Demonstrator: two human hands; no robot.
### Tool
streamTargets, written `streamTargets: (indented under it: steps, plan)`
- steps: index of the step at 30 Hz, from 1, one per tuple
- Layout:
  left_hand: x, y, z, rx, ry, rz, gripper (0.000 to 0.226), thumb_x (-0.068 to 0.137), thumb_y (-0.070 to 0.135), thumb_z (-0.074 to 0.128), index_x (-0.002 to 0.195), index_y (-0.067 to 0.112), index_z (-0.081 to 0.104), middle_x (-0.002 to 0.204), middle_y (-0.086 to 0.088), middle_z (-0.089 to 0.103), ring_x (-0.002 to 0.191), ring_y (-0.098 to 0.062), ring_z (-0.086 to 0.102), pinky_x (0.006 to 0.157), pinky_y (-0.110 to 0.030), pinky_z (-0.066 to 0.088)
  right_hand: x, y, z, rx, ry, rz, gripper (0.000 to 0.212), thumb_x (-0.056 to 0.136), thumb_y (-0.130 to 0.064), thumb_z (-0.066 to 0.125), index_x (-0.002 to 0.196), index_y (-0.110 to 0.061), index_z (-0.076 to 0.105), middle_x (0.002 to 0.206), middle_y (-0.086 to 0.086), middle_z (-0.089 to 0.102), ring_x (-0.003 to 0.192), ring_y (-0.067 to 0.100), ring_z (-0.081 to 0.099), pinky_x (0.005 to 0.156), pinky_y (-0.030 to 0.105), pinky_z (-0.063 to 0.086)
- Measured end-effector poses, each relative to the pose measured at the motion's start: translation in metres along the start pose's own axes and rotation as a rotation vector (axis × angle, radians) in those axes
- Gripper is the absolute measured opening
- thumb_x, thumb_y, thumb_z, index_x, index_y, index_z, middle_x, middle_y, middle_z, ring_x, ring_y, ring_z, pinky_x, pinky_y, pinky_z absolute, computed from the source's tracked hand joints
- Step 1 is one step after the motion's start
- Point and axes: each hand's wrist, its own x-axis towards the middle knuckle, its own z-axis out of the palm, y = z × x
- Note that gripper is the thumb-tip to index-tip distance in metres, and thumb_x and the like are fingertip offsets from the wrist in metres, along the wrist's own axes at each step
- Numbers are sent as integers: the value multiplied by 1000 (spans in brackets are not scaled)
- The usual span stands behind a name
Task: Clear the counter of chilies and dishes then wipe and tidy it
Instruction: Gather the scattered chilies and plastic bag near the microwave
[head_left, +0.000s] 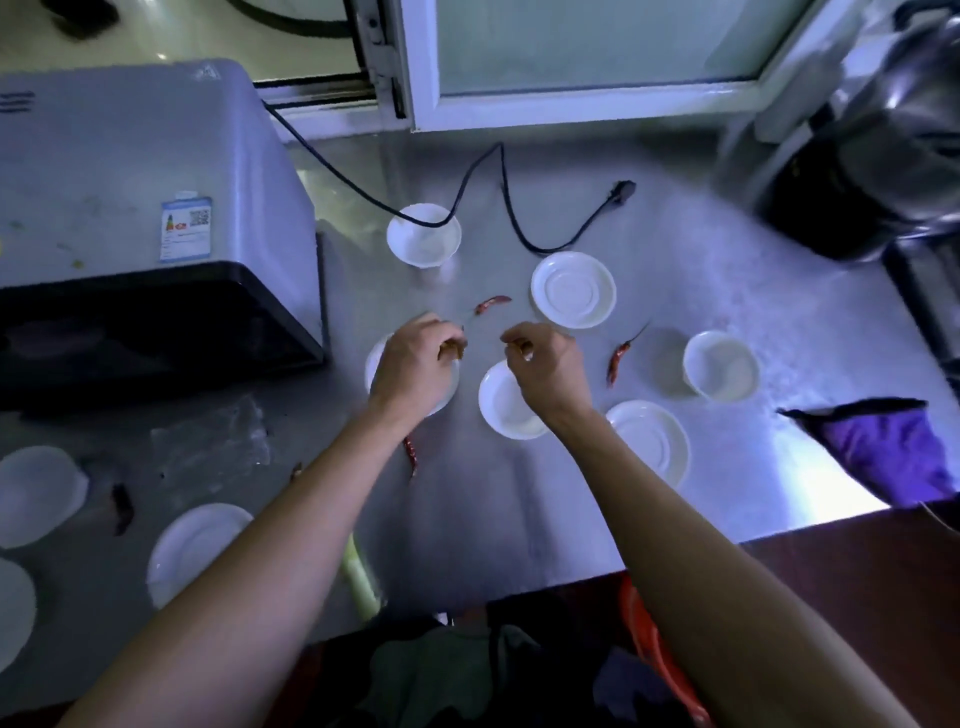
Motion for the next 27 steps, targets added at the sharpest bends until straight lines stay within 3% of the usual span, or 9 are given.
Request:
streamTargets:
  steps: [6,11,15,23,27]
  plan:
    - [-42,31,23,20,-196,259,16,86,-2,59,88,6,72,90,-8,65,85,-29,60,72,-42,50,-73,13,-18,-49,135,114,22,85,1,61,99,-7,75,99,8,73,87,23,65,76,25,48]
    - [-68,58,53,-16,-309,380,17,89,-1,58,95,6,72,98,-8,66,94,-29,61,78,-41,51,-139,38,-41,-89,242,224,20,85,1,62,98,-6,75,96,9,74,86,24,66,78,26,49]
    - [-86,86,71,-4,-408,456,15,89,-2,58,94,4,71,97,-10,65,90,-30,60,78,-44,50,-188,62,-60,-102,332,335,20,83,0,62,97,-6,75,94,10,74,84,27,66,79,36,51]
    - [-122,153,127,40,-625,585,22,83,-6,55,91,7,71,97,-9,65,90,-31,63,80,-44,51,-282,116,-98,-99,508,552,20,80,-5,64,91,-14,77,90,3,76,84,20,68,76,24,45]
    - [-145,190,164,70,-697,689,26,79,-8,55,89,8,72,94,-8,66,89,-29,62,81,-42,51,-331,148,-115,-97,536,613,17,82,-7,64,89,-15,76,86,4,74,79,22,68,70,25,46]
